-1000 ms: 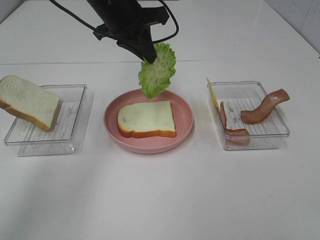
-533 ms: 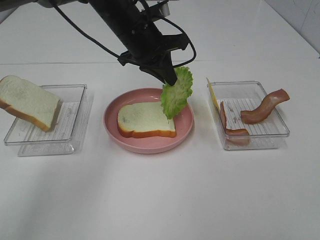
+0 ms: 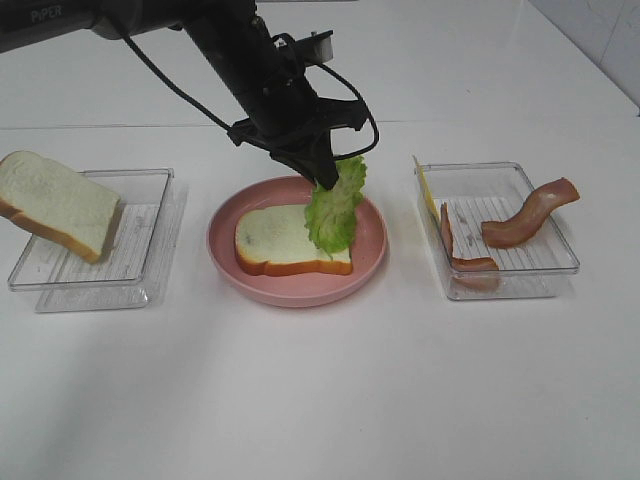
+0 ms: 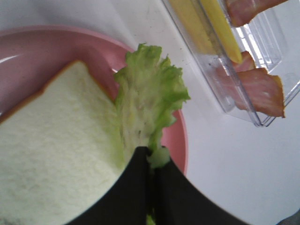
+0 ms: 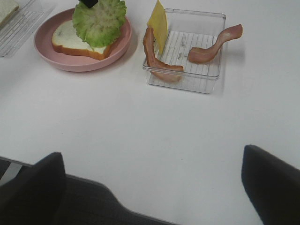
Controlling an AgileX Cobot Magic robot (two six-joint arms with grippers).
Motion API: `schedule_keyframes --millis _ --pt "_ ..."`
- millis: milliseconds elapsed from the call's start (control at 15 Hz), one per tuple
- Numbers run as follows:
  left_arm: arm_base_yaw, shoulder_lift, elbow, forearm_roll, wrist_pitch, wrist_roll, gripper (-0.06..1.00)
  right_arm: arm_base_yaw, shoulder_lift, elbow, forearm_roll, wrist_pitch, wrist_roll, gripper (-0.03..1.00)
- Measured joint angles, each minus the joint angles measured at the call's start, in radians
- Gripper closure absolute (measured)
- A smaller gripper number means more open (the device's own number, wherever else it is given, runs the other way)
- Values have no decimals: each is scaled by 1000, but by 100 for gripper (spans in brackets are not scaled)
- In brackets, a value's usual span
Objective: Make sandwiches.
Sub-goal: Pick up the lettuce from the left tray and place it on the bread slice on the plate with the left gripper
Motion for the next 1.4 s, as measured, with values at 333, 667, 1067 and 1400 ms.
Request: schedule_keyframes --millis 333,667,1067,1400 --pt "0 6 0 72 0 -51 94 0 0 0 0 0 0 -1" --pt "0 18 0 191 38 -124 94 0 0 0 0 0 0 -1" --pt "0 47 0 206 36 -129 94 0 0 0 0 0 0 -1" --pt "0 53 0 243 30 -129 55 0 0 0 0 0 0 -1"
